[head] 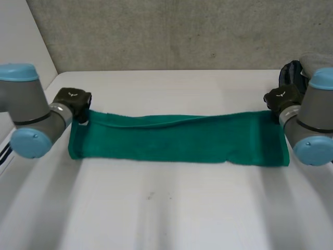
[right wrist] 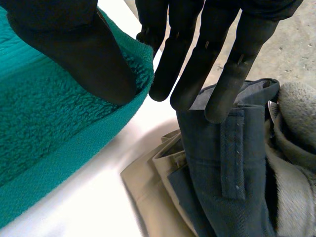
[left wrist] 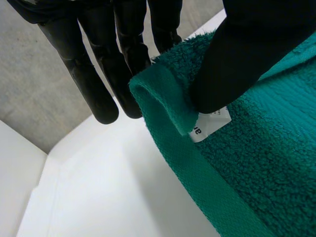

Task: Fold the laundry.

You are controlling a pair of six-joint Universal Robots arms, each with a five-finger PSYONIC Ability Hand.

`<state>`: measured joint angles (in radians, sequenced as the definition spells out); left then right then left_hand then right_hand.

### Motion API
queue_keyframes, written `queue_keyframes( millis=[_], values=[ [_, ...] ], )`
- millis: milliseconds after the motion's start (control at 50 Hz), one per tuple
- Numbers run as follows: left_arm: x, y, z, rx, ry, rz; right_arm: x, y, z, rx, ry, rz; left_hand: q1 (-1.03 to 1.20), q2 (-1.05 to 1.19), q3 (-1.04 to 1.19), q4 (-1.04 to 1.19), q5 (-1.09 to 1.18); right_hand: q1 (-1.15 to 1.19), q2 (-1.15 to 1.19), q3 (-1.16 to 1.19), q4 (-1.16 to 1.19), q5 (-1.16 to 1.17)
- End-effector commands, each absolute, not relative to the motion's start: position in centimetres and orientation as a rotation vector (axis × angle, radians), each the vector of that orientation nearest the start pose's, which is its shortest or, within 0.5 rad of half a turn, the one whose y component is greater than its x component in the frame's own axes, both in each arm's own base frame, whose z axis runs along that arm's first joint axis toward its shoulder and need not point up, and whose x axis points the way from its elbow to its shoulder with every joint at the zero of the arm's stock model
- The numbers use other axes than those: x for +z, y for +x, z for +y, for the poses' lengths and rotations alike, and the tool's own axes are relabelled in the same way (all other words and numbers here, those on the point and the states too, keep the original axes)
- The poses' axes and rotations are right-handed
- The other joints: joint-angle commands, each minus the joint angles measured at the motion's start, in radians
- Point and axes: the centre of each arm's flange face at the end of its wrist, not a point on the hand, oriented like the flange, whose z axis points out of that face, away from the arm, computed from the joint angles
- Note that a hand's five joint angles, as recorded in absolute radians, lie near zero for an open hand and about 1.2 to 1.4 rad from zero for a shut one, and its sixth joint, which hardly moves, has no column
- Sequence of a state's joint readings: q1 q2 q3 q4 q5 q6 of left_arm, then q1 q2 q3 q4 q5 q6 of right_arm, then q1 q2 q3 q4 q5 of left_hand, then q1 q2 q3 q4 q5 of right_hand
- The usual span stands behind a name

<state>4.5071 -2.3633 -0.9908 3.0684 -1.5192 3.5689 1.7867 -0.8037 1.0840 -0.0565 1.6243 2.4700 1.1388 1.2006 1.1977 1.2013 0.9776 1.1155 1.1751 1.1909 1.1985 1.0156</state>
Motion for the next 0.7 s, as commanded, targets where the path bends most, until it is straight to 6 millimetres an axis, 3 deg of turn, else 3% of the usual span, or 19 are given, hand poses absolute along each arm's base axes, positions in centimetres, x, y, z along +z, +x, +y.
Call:
queue_keyframes(
  millis=[20, 120, 140, 180, 220, 260, 320, 400, 520, 580, 700],
  values=[
    [15.6, -23.3, -44.2, -1.901, 0.742, 2.201, 14.9, 22.3, -43.3, -2.217, -1.082, 2.502, 0.257, 0.196, 0.199, 0.195, 0.244, 0.281, 0.221, 0.205, 0.198, 0.206],
    [14.6, -23.8, -45.3, -1.92, 0.703, 2.164, 13.8, 22.6, -44.5, -2.269, -1.065, 2.473, 0.257, 0.196, 0.199, 0.195, 0.244, 0.281, 0.221, 0.205, 0.198, 0.206],
    [14.4, -24.0, -45.2, -1.919, 0.711, 2.167, 13.6, 22.7, -44.6, -2.275, -1.064, 2.467, -0.001, -0.063, -0.06, -0.063, -0.014, 0.281, 0.221, 0.205, 0.198, 0.206],
    [14.5, -24.7, -44.8, -1.933, 0.727, 2.165, 13.4, 22.7, -44.7, -2.277, -1.065, 2.464, -0.486, -0.547, -0.545, -0.548, -0.499, 0.031, -0.029, -0.045, -0.052, -0.044],
    [14.8, -24.9, -44.8, -1.942, 0.722, 2.162, 13.6, 22.9, -44.8, -2.302, -1.03, 2.444, -0.607, -0.669, -0.666, -0.67, -0.621, -0.5, -0.56, -0.575, -0.583, -0.575],
    [14.6, -25.3, -44.4, -1.938, 0.733, 2.171, 13.9, 23.1, -44.8, -2.321, -1.01, 2.427, -0.964, -1.026, -1.023, -1.027, -0.978, -0.941, -1.001, -1.016, -1.024, -1.016],
    [14.8, -25.9, -43.8, -1.938, 0.756, 2.176, 14.7, 23.8, -44.0, -2.31, -0.993, 2.391, -0.964, -1.026, -1.023, -1.027, -0.978, -0.941, -1.001, -1.016, -1.024, -1.016],
    [17.6, -25.9, -41.9, -1.957, 0.764, 2.169, 16.6, 23.9, -42.2, -2.291, -0.99, 2.367, -0.964, -1.026, -1.023, -1.027, -0.978, -0.941, -1.001, -1.016, -1.024, -1.016],
    [19.7, -24.8, -38.6, -1.938, 0.775, 2.19, 18.7, 23.6, -38.6, -2.219, -1.048, 2.343, -0.964, -1.026, -1.023, -1.027, -0.978, -0.941, -1.001, -1.016, -1.024, -1.016],
    [20.5, -24.0, -36.6, -1.931, 0.775, 2.196, 18.6, 23.0, -37.0, -2.151, -1.07, 2.373, -0.964, -1.026, -1.023, -1.027, -0.978, -0.941, -1.001, -1.016, -1.024, -1.016],
    [20.8, -23.0, -33.6, -1.95, 0.798, 2.199, 17.5, 21.6, -33.4, -1.921, -1.037, 2.498, -0.964, -1.026, -1.023, -1.027, -0.978, -0.643, -0.703, -0.719, -0.726, -0.718]
  ],
)
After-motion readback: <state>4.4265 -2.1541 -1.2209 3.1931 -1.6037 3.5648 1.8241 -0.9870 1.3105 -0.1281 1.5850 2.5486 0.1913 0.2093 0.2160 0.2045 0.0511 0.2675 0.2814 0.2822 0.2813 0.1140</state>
